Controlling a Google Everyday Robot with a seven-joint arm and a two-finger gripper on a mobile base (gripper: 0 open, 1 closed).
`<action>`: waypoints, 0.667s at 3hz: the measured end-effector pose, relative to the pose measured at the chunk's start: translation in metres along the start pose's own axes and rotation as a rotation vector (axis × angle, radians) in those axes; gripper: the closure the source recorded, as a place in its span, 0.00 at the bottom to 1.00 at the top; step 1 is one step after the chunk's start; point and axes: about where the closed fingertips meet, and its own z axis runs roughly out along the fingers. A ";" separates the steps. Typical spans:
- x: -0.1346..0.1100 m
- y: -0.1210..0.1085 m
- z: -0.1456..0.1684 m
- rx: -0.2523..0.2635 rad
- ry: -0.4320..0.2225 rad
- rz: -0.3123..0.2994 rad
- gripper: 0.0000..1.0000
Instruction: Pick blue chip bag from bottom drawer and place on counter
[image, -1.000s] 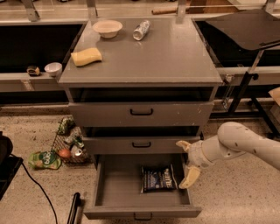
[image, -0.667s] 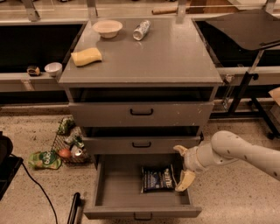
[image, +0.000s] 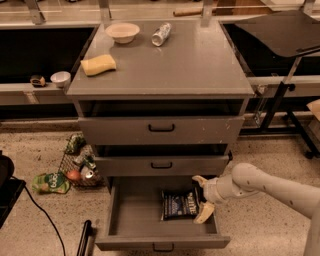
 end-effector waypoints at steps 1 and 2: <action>0.017 -0.005 0.033 -0.011 -0.057 0.015 0.00; 0.036 -0.015 0.065 0.000 -0.134 0.059 0.00</action>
Offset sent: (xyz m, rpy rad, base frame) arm 0.0373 0.0145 -0.0991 0.2277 0.0313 -0.0641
